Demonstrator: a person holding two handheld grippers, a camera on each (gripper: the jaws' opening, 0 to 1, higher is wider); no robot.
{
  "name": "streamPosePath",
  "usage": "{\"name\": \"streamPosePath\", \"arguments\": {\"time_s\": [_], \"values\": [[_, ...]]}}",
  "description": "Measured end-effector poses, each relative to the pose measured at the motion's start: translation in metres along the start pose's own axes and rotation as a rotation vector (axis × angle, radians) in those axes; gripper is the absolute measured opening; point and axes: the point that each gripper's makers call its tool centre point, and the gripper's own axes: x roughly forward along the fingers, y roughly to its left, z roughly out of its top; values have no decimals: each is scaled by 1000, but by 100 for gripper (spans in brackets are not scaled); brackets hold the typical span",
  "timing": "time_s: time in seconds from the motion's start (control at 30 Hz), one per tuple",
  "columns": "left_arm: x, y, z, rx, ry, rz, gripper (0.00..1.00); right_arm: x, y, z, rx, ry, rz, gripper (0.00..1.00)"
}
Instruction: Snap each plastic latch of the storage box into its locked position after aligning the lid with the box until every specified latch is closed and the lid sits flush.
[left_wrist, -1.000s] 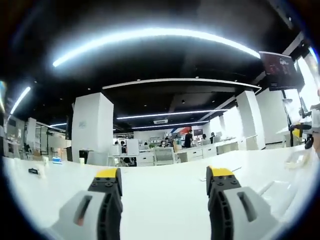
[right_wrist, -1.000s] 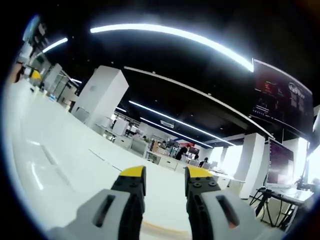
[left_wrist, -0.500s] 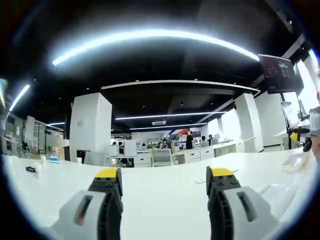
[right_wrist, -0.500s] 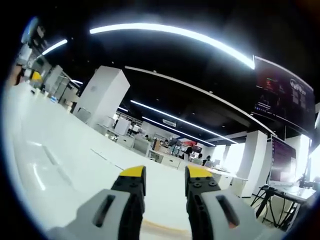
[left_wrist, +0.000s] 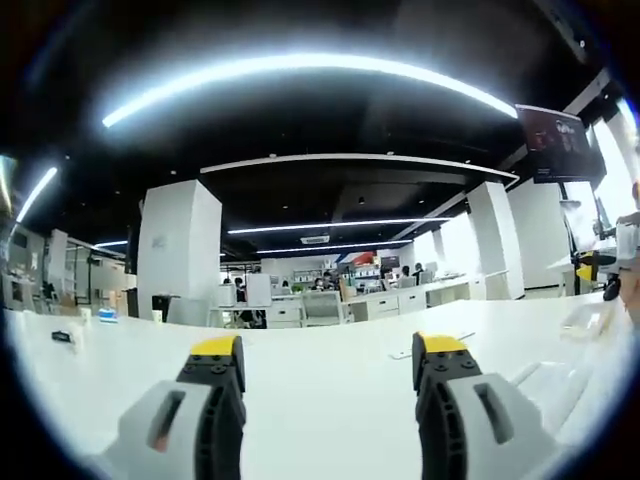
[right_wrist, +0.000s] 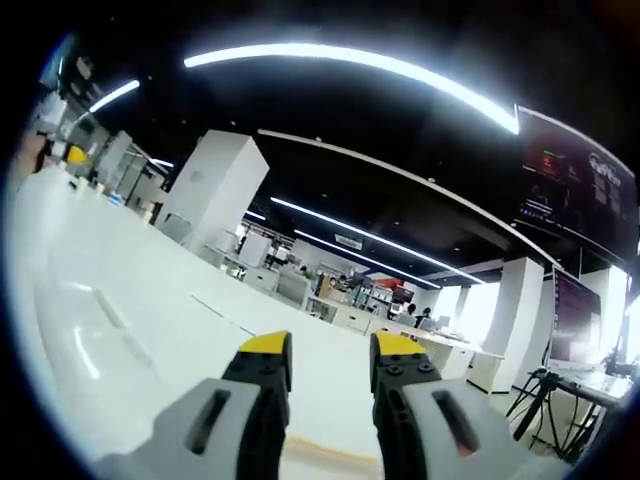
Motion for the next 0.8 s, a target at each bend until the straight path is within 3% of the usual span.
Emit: {"name": "streamPosePath", "arguments": {"time_s": [0.43,0.8], "values": [[7,-14,11,2,-11,-44,69,2,0,-3,2,9,-2,30],[18,-39,22,1,-24,-123,69,1,0,-5,10,19,-3,30]]}}
